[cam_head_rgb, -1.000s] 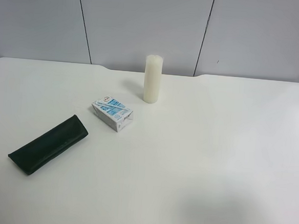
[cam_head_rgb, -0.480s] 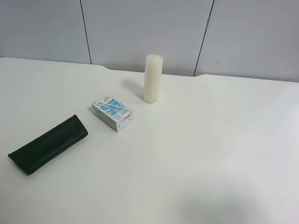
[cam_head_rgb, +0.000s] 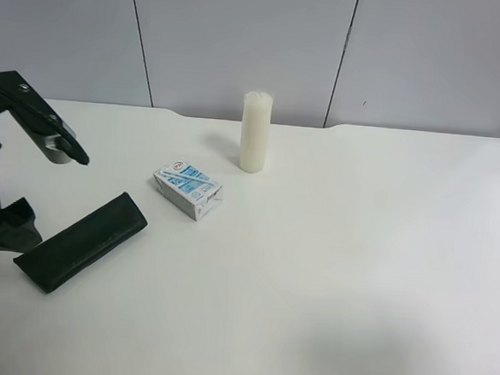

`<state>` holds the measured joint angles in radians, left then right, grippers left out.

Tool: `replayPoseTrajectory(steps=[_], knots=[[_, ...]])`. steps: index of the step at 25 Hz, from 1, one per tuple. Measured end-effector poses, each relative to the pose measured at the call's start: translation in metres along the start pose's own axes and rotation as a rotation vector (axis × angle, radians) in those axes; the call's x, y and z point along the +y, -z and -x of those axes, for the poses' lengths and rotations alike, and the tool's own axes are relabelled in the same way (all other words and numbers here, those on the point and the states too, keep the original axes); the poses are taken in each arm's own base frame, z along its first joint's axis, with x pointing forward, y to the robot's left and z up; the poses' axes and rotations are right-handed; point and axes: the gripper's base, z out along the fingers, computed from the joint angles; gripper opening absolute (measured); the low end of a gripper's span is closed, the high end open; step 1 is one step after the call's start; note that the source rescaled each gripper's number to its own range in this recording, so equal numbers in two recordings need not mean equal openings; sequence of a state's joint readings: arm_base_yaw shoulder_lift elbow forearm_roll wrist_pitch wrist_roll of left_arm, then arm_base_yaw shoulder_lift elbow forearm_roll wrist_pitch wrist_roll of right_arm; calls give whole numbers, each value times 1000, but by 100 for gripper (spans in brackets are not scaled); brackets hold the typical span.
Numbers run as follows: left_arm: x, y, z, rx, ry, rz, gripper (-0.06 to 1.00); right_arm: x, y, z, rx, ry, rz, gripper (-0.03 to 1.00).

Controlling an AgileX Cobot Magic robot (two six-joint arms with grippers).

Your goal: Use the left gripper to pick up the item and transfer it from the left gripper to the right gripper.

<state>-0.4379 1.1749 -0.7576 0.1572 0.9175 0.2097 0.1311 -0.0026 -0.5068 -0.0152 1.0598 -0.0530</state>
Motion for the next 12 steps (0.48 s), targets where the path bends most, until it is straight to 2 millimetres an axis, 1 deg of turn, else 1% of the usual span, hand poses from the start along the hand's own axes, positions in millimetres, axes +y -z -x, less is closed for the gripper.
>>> replayPoseTrajectory(steps=[4,7,12], knots=[[0,-31,13,44,-21,-16,100,0,0,0,0,0,0,100],[-1,-52,20,80,-33,-32,100,0,0,0,0,0,0,100],[-2,-71,26,83,-43,-41,100,0,0,0,0,0,0,100]])
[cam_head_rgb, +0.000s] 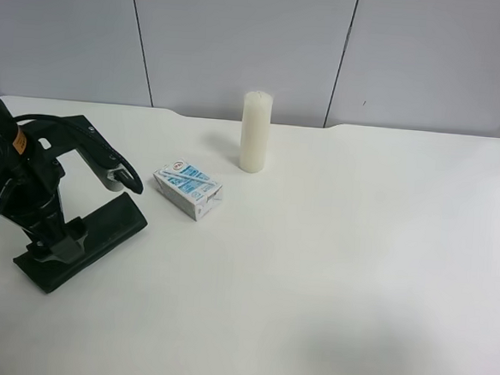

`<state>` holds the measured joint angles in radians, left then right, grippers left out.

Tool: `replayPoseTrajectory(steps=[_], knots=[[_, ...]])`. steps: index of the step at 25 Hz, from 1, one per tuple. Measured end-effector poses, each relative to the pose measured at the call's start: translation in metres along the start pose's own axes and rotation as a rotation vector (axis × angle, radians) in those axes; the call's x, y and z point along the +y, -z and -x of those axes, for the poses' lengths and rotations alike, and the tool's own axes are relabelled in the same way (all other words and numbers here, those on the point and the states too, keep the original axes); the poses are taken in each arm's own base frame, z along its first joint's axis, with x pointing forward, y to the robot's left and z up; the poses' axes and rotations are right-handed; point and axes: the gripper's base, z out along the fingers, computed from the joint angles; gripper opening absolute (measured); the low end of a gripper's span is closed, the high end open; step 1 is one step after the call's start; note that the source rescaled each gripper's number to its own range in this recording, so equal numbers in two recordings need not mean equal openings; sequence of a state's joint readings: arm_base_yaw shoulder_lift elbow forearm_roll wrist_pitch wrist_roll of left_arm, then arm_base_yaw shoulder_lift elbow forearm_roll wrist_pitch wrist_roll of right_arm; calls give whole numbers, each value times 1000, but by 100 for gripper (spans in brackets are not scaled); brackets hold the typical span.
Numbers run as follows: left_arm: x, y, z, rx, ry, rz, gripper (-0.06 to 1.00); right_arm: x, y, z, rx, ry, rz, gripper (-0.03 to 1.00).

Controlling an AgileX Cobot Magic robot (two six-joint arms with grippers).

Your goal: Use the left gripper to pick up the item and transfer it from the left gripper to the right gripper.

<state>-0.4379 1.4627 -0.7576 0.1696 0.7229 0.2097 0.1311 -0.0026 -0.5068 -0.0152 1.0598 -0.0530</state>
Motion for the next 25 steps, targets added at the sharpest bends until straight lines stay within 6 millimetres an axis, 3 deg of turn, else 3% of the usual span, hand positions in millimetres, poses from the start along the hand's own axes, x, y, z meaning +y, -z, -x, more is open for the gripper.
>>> replayPoseTrajectory(steps=[6,10,25], knots=[[-1,-17,-11,-17,19,-6,100,0,0,0,0,0,0,100],[11,-27,-24,-31,91,-8,100,0,0,0,0,0,0,100],[12,-52,-27,45,81,-48,100,0,0,0,0,0,0,100]])
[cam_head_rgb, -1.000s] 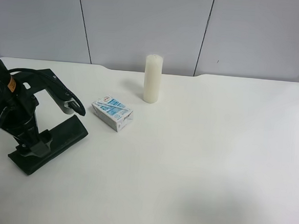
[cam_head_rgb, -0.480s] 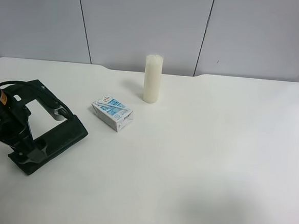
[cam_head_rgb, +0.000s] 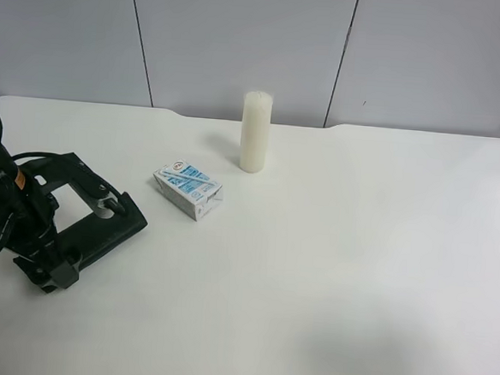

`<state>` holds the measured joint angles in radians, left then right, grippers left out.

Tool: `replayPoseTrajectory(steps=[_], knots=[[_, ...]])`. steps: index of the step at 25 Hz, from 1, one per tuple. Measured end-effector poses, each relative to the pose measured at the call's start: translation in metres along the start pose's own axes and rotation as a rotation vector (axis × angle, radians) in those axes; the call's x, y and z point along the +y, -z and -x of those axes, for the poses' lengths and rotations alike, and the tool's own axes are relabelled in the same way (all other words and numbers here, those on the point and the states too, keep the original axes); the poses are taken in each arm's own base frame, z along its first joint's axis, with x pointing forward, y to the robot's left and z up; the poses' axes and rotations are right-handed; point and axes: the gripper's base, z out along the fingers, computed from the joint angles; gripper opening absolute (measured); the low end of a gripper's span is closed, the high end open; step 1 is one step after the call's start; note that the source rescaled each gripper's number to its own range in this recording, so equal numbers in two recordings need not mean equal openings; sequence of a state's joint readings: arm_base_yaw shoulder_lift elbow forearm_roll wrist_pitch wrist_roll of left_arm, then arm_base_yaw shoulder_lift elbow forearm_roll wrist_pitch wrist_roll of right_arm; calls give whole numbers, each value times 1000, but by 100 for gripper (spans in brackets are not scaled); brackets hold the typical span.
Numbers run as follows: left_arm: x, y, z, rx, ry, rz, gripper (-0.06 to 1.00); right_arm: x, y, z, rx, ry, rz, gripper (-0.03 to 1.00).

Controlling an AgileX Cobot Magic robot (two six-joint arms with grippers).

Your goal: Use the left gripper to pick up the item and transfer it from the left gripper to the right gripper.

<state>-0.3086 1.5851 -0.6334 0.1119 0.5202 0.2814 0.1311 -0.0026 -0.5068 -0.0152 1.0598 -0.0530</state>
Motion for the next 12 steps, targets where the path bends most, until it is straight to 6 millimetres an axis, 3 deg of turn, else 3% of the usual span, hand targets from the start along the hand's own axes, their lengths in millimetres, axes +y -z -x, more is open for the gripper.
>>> replayPoseTrajectory(steps=[12], knots=[[-2,-25,0,58,-3,-29,100,0,0,0,0,0,0,100]])
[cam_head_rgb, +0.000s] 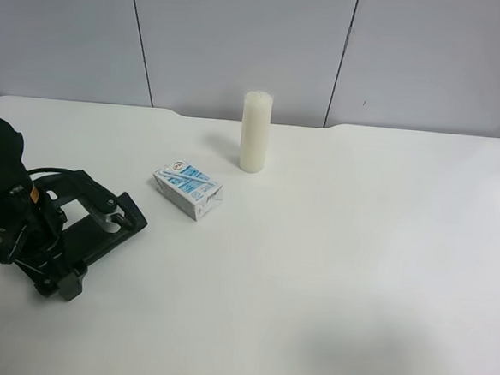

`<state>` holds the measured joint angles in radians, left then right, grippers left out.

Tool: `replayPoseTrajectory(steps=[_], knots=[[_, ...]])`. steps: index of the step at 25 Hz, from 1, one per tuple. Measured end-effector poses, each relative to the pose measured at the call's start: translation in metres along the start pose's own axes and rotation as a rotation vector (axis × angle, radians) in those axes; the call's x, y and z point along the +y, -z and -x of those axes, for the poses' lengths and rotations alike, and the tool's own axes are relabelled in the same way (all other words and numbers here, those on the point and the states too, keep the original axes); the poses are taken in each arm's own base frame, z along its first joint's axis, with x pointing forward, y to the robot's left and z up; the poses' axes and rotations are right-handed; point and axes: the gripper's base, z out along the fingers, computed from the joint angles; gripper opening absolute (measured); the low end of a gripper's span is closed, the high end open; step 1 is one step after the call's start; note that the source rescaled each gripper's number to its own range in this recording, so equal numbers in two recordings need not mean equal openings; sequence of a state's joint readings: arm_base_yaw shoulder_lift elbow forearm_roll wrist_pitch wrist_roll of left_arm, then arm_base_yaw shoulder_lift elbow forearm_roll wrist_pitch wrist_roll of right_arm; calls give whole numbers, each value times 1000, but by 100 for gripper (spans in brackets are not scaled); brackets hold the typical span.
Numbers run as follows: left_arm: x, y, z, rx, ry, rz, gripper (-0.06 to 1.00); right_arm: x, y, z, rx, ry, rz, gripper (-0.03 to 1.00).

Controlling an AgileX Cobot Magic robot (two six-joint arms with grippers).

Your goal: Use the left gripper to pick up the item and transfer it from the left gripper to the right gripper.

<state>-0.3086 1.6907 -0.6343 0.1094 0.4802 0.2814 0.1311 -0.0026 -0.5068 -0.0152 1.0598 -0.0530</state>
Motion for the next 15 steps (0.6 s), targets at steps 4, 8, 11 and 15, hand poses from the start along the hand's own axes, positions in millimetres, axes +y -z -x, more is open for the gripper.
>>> replayPoseTrajectory(steps=[4,8,11,15], knots=[[0,-6,1,7,-1,-5,100,0,0,0,0,0,0,100],[0,-9,1,8,-1,-7,100,0,0,0,0,0,0,100],[0,-9,1,7,-2,-6,85,0,0,0,0,0,0,100],[0,-9,1,7,-4,-5,39,0,0,0,0,0,0,100]])
